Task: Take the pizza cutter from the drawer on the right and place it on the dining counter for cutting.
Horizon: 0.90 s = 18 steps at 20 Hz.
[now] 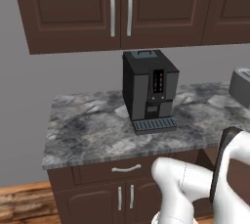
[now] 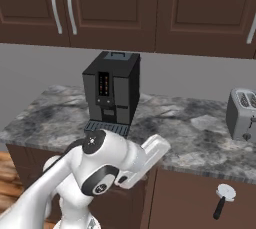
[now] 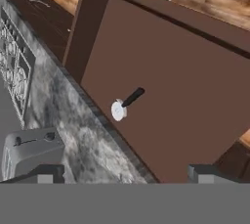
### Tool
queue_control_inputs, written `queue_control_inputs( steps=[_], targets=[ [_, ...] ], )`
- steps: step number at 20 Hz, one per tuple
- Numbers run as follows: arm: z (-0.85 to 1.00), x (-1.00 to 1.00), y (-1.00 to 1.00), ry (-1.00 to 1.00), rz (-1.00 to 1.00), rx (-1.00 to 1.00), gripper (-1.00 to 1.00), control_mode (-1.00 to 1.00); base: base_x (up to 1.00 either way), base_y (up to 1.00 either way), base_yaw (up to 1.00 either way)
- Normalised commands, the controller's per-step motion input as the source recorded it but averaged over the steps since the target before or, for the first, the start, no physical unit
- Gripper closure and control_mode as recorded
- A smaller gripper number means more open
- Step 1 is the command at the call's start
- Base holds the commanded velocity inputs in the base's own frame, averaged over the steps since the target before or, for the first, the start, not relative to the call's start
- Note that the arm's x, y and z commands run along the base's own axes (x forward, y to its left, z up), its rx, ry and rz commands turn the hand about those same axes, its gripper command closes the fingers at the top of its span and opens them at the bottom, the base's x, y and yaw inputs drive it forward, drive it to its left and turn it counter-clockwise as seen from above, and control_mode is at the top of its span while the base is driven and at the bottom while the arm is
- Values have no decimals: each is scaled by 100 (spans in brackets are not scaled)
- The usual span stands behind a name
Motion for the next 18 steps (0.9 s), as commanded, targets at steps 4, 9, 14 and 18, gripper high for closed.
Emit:
queue_control_inputs(
  steps=[4,9,14,18],
  targets=[
    [0,30,-42,15,-14,0,-100,-100,0,0,0],
    [3,16,-55,12,-1,0,-100,-100,0,0,0],
    [0,0,-66,19,23,-4,-100,-100,0,0,0],
    [-6,0,-55,27,39,-6,-100,-100,0,0,0]
  ],
)
